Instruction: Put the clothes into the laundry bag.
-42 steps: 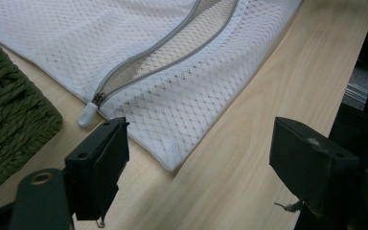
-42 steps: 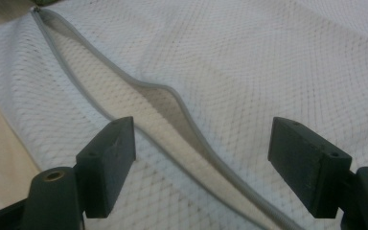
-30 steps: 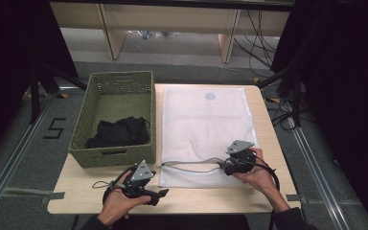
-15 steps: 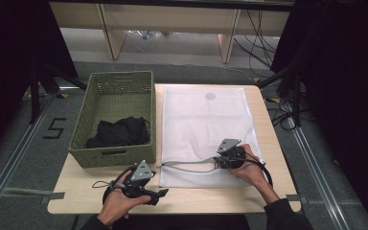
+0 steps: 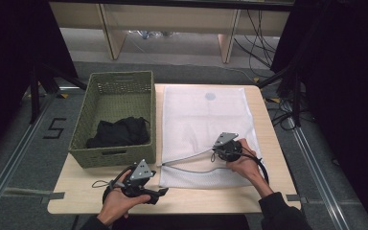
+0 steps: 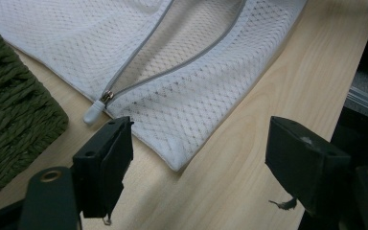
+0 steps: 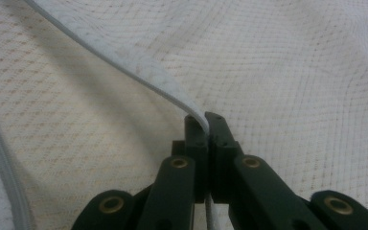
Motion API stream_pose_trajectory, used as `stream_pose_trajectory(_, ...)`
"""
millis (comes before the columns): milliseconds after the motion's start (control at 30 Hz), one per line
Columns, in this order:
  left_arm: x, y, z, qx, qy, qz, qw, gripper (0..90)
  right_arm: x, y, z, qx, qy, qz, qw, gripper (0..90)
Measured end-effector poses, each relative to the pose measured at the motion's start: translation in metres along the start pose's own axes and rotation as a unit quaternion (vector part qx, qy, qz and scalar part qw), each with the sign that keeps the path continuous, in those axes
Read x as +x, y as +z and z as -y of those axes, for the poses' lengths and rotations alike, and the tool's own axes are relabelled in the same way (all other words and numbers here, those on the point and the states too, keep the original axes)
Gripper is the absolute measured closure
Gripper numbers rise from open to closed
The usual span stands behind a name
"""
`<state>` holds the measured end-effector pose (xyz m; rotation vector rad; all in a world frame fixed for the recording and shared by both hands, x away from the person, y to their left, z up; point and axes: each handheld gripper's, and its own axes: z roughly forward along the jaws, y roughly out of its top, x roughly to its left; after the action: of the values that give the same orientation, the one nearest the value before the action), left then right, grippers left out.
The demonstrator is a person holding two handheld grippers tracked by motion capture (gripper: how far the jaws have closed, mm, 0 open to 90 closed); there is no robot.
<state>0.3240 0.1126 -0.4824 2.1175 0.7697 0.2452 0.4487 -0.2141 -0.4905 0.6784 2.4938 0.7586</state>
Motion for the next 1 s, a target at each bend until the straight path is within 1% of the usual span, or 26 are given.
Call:
stream_pose_trajectory(33, 0.0, -0.001, 0.0, 0.003, 0.001, 0.003, 1.0, 25.0, -0.001, -0.001, -0.001, -0.001, -0.006, -0.003, 1.0, 90.0)
stream_pose_trajectory(67, 0.001, -0.001, -0.001, 0.001, 0.003, -0.002, 1.0, 25.0, -0.002, -0.004, -0.003, -0.005, 0.007, -0.001, 1.0, 90.0)
stream_pose_trajectory(100, 0.001, -0.002, -0.001, 0.002, 0.003, -0.003, 1.0, 25.0, -0.003, -0.005, -0.004, -0.008, 0.005, 0.001, 1.0, 90.0)
stream_pose_trajectory(133, 0.001, -0.003, -0.003, -0.003, 0.001, -0.001, 1.0, 25.0, -0.003, -0.005, -0.004, -0.008, 0.005, 0.001, 1.0, 90.0)
stream_pose_trajectory(200, 0.001, -0.005, -0.005, -0.008, 0.0, 0.003, 1.0, 25.0, -0.006, -0.01, -0.007, -0.014, 0.01, 0.001, 0.9999, 90.0)
stream_pose_trajectory(233, -0.001, -0.005, -0.006, -0.018, -0.013, 0.003, 0.9998, 25.1, -0.008, -0.011, -0.008, -0.022, 0.004, 0.001, 0.9998, 90.0)
stream_pose_trajectory(267, 0.002, -0.012, -0.012, -0.013, 0.001, 0.0, 0.9999, 25.1, -0.009, -0.016, -0.01, -0.024, 0.016, 0.0, 0.9996, 90.0)
stream_pose_trajectory(300, 0.002, -0.012, -0.012, -0.013, 0.001, 0.0, 0.9999, 25.0, -0.009, -0.016, -0.01, -0.024, 0.016, 0.0, 0.9996, 90.0)
stream_pose_trajectory(367, 0.0, -0.017, -0.017, -0.035, -0.012, 0.006, 0.9993, 24.9, -0.011, -0.02, -0.012, -0.029, 0.011, 0.006, 0.9995, 90.0)
stream_pose_trajectory(400, 0.001, -0.02, -0.02, -0.038, -0.012, 0.004, 0.9992, 24.9, -0.012, -0.022, -0.014, -0.031, 0.011, 0.007, 0.9994, 90.0)
stream_pose_trajectory(433, 0.0, -0.021, -0.022, -0.042, -0.017, 0.005, 0.999, 24.9, -0.014, -0.025, -0.016, -0.035, 0.011, 0.006, 0.9993, 90.0)
stream_pose_trajectory(500, 0.001, -0.028, -0.028, -0.045, -0.017, 0.002, 0.9988, 24.9, -0.015, -0.029, -0.019, -0.042, 0.012, 0.004, 0.999, 90.0)
stream_pose_trajectory(567, 0.004, -0.034, -0.032, -0.046, -0.016, 0.001, 0.9988, 24.7, -0.015, -0.03, -0.021, -0.042, 0.01, 0.003, 0.999, 90.0)
stream_pose_trajectory(600, 0.006, -0.039, -0.036, -0.038, -0.011, 0.001, 0.9992, 24.1, -0.016, -0.031, -0.022, -0.045, 0.012, 0.004, 0.9989, 90.0)
stream_pose_trajectory(633, 0.008, -0.042, -0.039, -0.033, -0.016, 0.012, 0.9992, 23.2, -0.017, -0.033, -0.023, -0.047, 0.014, 0.004, 0.9988, 90.0)
stream_pose_trajectory(667, 0.012, -0.047, -0.043, -0.02, -0.012, 0.01, 0.9997, 21.6, -0.018, -0.034, -0.024, -0.05, 0.008, 0.003, 0.9987, 90.0)
stream_pose_trajectory(700, 0.016, -0.054, -0.05, -0.033, -0.021, 0.001, 0.9992, 20.2, -0.019, -0.035, -0.025, -0.049, 0.015, 0.004, 0.9987, 90.0)
stream_pose_trajectory(733, 0.02, -0.058, -0.055, -0.029, -0.022, -0.004, 0.9993, 19.6, -0.021, -0.035, -0.026, -0.053, 0.003, 0.004, 0.9986, 90.0)
stream_pose_trajectory(767, 0.02, -0.058, -0.055, -0.029, -0.022, -0.004, 0.9993, 19.0, -0.021, -0.035, -0.026, -0.053, 0.003, 0.004, 0.9986, 90.0)
stream_pose_trajectory(800, 0.026, -0.064, -0.061, -0.027, -0.025, -0.014, 0.9992, 19.0, -0.021, -0.036, -0.026, -0.05, 0.014, 0.002, 0.9986, 90.0)
stream_pose_trajectory(833, 0.03, -0.067, -0.065, -0.022, -0.02, -0.02, 0.9994, 19.0, -0.023, -0.038, -0.027, -0.054, 0.012, 0.003, 0.9984, 90.0)
stream_pose_trajectory(867, 0.04, -0.074, -0.073, -0.014, -0.01, -0.032, 0.9993, 19.1, -0.023, -0.04, -0.028, -0.053, 0.016, 0.003, 0.9985, 90.0)
stream_pose_trajectory(900, 0.04, -0.074, -0.073, -0.014, -0.01, -0.032, 0.9993, 19.1, -0.023, -0.04, -0.028, -0.053, 0.016, 0.003, 0.9985, 90.0)
stream_pose_trajectory(933, 0.048, -0.079, -0.079, -0.014, -0.012, -0.042, 0.9989, 19.4, -0.025, -0.042, -0.029, -0.057, 0.015, 0.004, 0.9983, 90.0)
stream_pose_trajectory(967, 0.053, -0.082, -0.082, -0.011, -0.02, -0.049, 0.9986, 19.4, -0.025, -0.042, -0.029, -0.057, 0.015, 0.004, 0.9983, 90.0)
stream_pose_trajectory(1000, 0.063, -0.086, -0.087, -0.008, -0.023, -0.055, 0.9982, 19.3, -0.025, -0.042, -0.03, -0.058, 0.013, 0.003, 0.9982, 90.0)
